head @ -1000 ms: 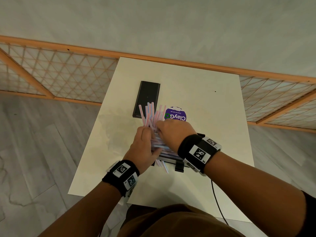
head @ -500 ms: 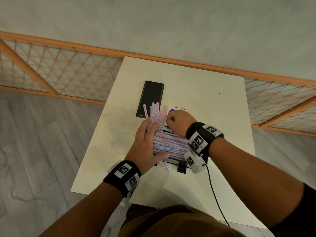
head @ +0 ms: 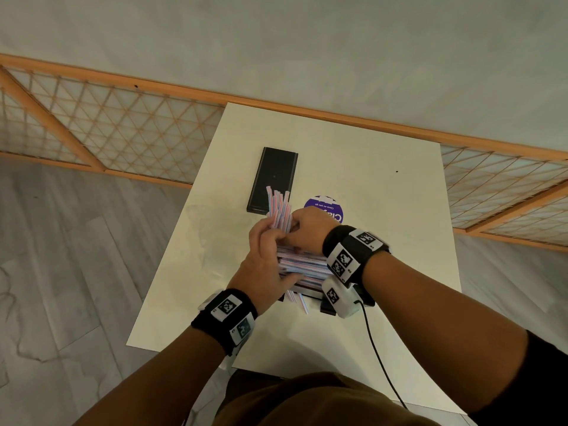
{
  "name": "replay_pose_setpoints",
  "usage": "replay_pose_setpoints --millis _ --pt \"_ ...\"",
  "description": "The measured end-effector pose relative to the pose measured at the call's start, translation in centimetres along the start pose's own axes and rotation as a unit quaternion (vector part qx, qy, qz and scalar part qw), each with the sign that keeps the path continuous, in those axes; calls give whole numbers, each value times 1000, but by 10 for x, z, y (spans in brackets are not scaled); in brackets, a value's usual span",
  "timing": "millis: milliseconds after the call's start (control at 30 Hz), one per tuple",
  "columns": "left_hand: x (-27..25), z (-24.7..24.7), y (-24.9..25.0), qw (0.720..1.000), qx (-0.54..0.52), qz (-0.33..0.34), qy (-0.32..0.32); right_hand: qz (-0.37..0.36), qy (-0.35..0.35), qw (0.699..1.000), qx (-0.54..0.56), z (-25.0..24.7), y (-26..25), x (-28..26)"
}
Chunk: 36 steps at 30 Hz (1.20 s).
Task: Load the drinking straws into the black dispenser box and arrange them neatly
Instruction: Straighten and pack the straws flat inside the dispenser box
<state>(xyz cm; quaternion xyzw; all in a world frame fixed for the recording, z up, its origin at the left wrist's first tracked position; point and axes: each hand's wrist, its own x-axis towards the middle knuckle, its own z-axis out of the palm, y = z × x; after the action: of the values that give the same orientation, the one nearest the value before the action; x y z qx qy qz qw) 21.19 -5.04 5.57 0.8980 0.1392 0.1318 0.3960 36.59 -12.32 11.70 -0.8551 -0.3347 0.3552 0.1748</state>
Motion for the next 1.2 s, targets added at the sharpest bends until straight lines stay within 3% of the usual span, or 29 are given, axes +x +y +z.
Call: replay_pose_setpoints --millis 167,367,600,800,1067,1200 --pt "-8 3 -1 996 -53 4 66 14 40 999 -14 12 -3 -1" --pt "0 0 -6 989 -58 -131 -26 8 33 999 -7 9 -6 1" --pt "8 1 -12 989 -78 -111 -58 31 7 998 -58 3 -17 13" --pt "8 -4 -15 978 -188 -74 -46 2 65 995 -74 10 -20 16" --pt "11 -3 -13 979 -178 -90 -49 -10 115 991 -67 2 -33 8" --pt "10 -6 -13 985 -136 -84 -68 -23 95 994 -44 -14 -41 -4"
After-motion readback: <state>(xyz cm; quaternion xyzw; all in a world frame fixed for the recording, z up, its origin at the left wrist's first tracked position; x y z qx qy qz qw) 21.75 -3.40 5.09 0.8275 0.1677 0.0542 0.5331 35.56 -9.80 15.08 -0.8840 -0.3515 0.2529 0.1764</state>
